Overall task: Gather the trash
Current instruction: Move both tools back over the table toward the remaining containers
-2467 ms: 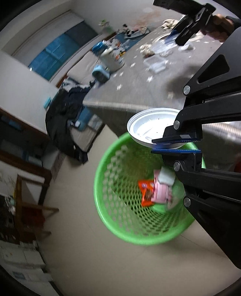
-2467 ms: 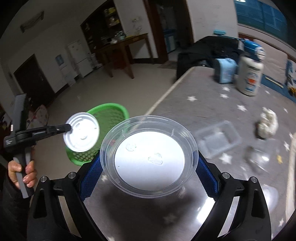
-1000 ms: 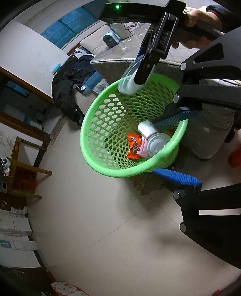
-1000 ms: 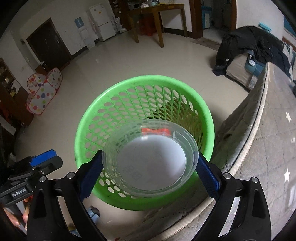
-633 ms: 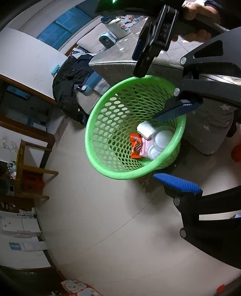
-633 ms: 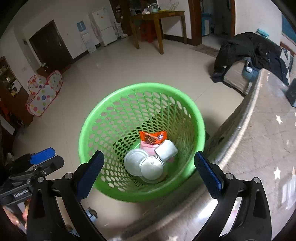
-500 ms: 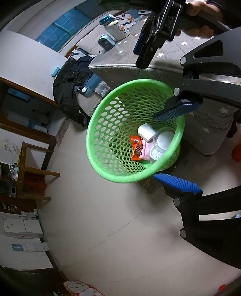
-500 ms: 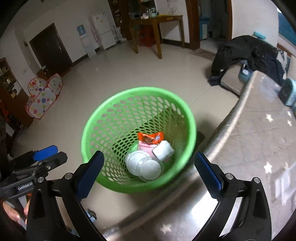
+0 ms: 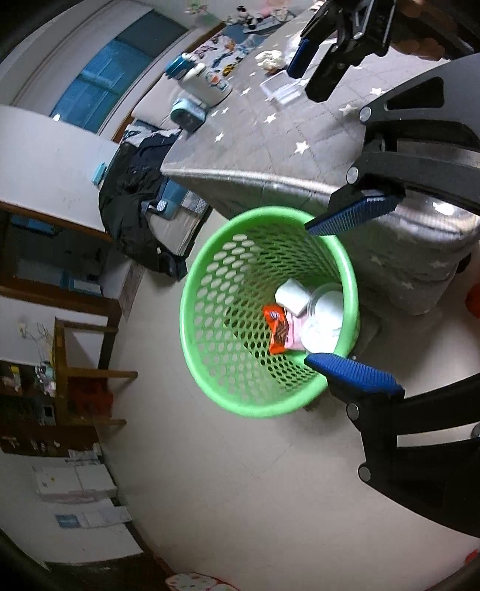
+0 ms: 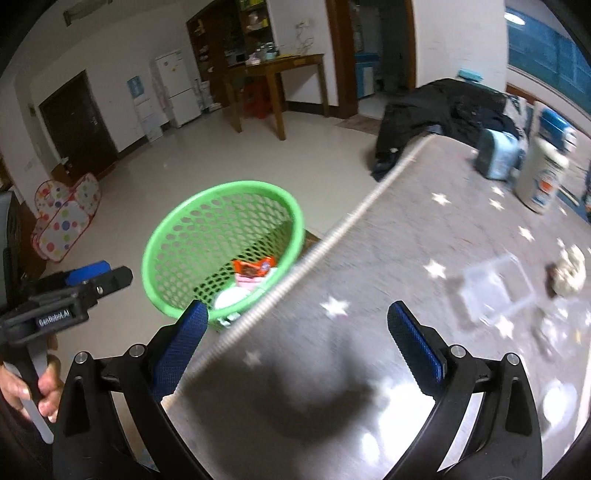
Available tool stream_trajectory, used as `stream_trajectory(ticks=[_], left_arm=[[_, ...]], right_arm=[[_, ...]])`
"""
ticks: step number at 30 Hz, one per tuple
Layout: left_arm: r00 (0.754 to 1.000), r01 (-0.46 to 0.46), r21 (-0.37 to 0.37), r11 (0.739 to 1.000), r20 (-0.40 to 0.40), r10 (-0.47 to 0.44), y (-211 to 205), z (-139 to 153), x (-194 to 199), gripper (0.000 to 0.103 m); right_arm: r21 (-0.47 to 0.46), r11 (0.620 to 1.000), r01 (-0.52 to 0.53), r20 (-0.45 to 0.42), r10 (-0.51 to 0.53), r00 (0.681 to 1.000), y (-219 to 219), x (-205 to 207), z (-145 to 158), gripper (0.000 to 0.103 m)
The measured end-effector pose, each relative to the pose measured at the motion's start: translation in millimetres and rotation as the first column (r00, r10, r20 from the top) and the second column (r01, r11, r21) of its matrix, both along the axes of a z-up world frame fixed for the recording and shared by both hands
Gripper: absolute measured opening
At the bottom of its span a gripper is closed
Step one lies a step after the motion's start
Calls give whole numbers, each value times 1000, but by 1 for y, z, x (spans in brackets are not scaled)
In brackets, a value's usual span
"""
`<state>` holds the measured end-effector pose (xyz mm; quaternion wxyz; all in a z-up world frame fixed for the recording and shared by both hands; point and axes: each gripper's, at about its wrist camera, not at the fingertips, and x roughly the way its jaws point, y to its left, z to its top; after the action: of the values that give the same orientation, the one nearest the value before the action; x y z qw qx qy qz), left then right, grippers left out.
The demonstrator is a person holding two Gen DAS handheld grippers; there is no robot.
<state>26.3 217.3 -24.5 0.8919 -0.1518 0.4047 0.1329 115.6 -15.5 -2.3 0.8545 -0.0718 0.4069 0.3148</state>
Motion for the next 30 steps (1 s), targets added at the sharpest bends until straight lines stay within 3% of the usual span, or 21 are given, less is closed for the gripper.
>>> stream_trajectory(ticks=[18,30], left_arm=[[991,130,119,984,-3,-131,-94,13,34,85],[982,189,138,972,-18,-189,-131,12,51,86]], right_arm=[[-11,975,223,46,-222,974,-128,-19,-2,97],[-24,936,352,69,-350,934,-199,-21,-4,97]])
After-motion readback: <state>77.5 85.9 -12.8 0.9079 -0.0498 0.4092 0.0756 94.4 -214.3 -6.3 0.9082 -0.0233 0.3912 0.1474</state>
